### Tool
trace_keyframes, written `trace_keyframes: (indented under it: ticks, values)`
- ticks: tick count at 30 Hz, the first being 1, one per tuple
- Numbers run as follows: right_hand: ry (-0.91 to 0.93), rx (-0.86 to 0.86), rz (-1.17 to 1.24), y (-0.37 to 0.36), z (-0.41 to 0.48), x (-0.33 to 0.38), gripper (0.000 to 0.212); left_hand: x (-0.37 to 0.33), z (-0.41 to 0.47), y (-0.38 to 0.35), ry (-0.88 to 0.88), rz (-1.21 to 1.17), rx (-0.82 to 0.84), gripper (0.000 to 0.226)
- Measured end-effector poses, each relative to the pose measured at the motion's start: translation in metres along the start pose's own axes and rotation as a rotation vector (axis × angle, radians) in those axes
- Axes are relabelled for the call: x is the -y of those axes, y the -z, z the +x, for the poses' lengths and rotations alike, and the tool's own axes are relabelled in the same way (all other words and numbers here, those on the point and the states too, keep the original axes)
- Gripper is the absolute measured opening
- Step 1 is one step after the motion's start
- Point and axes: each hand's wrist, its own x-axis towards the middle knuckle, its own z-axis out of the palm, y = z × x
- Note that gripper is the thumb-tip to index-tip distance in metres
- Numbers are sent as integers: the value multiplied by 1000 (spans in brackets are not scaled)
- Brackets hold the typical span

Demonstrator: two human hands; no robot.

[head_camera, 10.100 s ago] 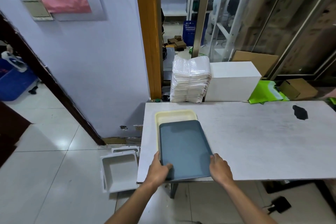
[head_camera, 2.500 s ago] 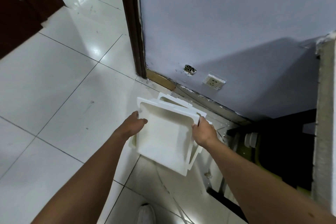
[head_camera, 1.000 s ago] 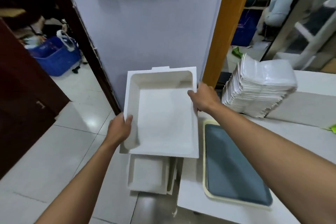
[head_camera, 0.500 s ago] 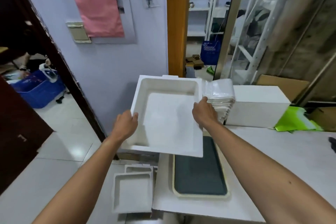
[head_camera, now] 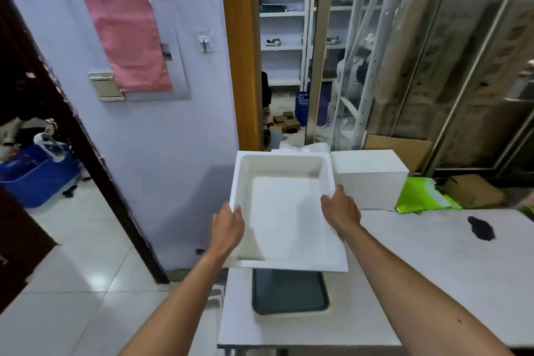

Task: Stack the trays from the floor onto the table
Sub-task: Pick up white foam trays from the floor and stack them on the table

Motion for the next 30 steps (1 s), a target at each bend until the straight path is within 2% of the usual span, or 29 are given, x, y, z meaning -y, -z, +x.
trace_keyframes:
  ticks: [6, 12, 16, 19, 21, 26, 28, 30]
  values:
    - [-67, 34, 130, -3, -15, -28, 26, -15, 1, -1, -21, 63, -35, 38]
    - [-30, 21, 121, 5, -15, -29, 30, -21, 1, 2, 0, 71, -12, 41]
    - [42, 17, 75, 17, -5, -22, 34, -24, 2, 13, 42, -34, 64, 21]
    - [128, 32, -10, 28, 2, -16, 37, -30, 4, 28, 62, -134, 141, 14]
    - [204, 39, -81, 34, 7, -10, 41, -28, 11, 35, 59, -189, 144, 20]
    - [373, 81, -226, 49, 21, 7, 42, -9, 32, 60, 102, -390, 19, 62]
    - [433, 93, -315, 55, 22, 13, 38, -6, 32, 70, 113, -283, -42, 79]
    - [458, 100, -363, 60, 23, 19, 33, -1, 36, 75, 44, -78, -52, 77]
